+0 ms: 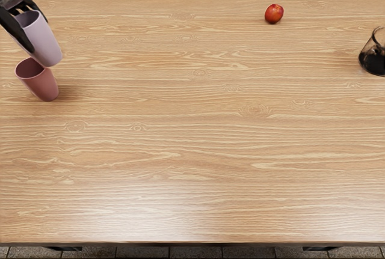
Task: Pick up cup and place in cup with left hand
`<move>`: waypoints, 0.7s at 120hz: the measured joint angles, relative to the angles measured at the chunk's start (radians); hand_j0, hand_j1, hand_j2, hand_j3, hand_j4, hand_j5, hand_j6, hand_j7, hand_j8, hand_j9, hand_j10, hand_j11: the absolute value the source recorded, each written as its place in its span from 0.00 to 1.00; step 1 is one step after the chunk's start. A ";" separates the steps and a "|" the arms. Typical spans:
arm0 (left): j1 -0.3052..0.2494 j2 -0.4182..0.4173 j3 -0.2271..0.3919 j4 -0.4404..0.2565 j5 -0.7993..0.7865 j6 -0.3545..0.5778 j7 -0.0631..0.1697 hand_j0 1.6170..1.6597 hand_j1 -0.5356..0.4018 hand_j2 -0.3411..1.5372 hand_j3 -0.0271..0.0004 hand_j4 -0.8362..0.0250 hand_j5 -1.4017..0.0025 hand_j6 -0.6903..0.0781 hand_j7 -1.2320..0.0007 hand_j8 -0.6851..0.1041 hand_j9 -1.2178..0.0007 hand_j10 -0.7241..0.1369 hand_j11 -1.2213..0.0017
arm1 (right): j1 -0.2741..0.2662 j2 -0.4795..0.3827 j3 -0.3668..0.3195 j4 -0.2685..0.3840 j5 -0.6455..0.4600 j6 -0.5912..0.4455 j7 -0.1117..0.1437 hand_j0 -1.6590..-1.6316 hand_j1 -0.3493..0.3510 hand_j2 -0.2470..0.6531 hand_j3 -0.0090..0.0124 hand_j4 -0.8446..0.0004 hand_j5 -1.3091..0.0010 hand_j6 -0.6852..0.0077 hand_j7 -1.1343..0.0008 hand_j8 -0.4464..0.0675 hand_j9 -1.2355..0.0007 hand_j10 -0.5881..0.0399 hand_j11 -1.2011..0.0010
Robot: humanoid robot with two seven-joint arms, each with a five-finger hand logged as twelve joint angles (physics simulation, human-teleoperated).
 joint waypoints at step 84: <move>0.008 -0.002 0.011 0.039 0.004 0.001 0.000 0.67 0.37 0.27 0.99 0.65 0.38 0.70 0.33 0.65 0.32 0.37 0.32 | 0.002 0.000 0.000 0.000 0.000 0.001 0.000 0.04 0.00 0.27 0.42 1.00 1.00 0.99 1.00 0.87 1.00 0.94 1.00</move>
